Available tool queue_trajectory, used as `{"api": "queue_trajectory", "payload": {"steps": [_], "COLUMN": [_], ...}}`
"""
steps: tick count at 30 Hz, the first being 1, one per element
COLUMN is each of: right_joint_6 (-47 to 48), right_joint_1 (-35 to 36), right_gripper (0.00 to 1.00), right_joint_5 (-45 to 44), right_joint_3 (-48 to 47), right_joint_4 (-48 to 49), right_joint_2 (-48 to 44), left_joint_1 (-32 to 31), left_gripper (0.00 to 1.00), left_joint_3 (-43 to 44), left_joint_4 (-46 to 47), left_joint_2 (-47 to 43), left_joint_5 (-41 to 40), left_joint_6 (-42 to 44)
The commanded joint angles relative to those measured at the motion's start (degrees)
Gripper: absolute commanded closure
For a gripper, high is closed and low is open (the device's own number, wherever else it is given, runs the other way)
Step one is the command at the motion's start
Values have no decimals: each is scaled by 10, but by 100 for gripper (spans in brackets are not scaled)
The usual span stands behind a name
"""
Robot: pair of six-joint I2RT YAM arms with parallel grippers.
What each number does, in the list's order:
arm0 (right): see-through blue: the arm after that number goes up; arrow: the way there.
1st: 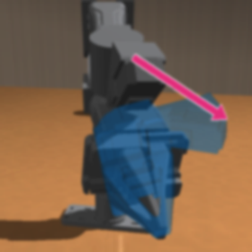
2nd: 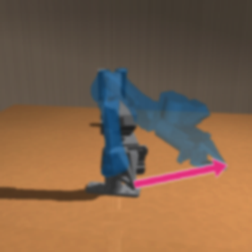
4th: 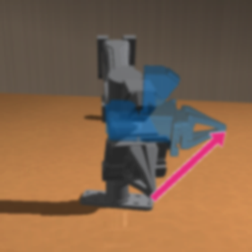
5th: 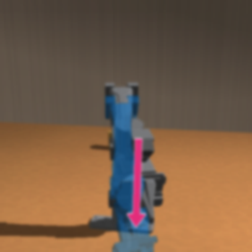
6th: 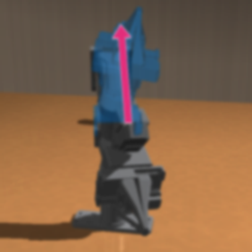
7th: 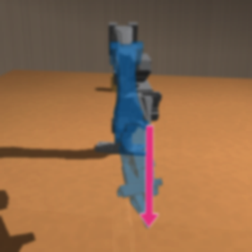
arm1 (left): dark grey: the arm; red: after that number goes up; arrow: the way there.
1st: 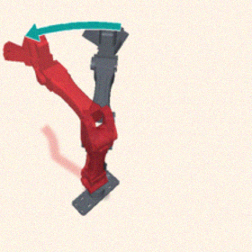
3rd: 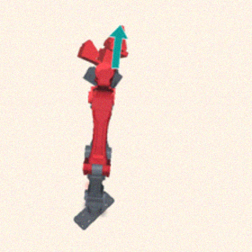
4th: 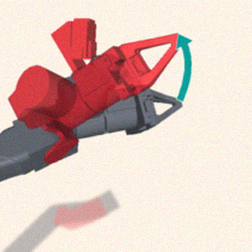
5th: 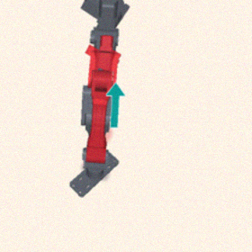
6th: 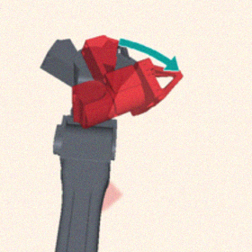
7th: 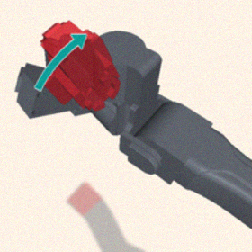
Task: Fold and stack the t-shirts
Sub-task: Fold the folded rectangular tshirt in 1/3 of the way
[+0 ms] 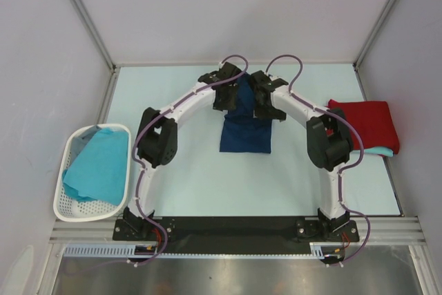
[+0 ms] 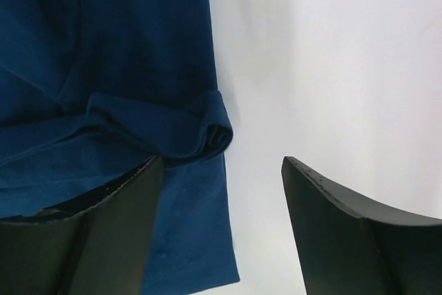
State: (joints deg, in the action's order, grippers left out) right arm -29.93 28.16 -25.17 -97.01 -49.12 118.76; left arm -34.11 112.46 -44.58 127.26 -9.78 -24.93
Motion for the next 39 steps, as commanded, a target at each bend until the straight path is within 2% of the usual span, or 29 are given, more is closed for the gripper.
{"api": "queue_trajectory", "payload": {"steps": [1,4,9,14,19,22,24,30,33,39], "right_joint_6": [1,-7,-35,-50,-36,-32,-29,-21,-35,-43], "right_joint_1": [7,35,77,103,96,85,81,73,67,61], "right_gripper": [25,26,27,31,47,53,53,52,52,52], "right_joint_5": [-4,-6,-1,12,20,22,21,25,37,48], "right_joint_3": [-13,23,95,145,114,61,20,-20,-10,59], "right_joint_4": [2,5,21,42,63,55,47,54,47,80], "right_joint_2": [-66,-89,-125,-124,-86,-62,-55,-10,20,20], "left_joint_1": [0,-10,-32,-60,-75,-75,-75,-75,-75,-75], "left_gripper": [53,53,53,56,58,59,59,59,60,61], "left_joint_3": [9,-39,-191,-275,-304,-304,-304,-306,-311,-328], "left_joint_4": [-2,13,71,99,110,110,112,122,124,136], "left_joint_2": [-81,-119,-214,-241,-243,-247,-253,-238,-225,-224], "left_joint_5": [-18,-24,-22,-6,-13,-20,-21,-7,4,6], "left_joint_6": [-3,-9,-27,-43,-52,-48,-43,-50,-55,-54]}}
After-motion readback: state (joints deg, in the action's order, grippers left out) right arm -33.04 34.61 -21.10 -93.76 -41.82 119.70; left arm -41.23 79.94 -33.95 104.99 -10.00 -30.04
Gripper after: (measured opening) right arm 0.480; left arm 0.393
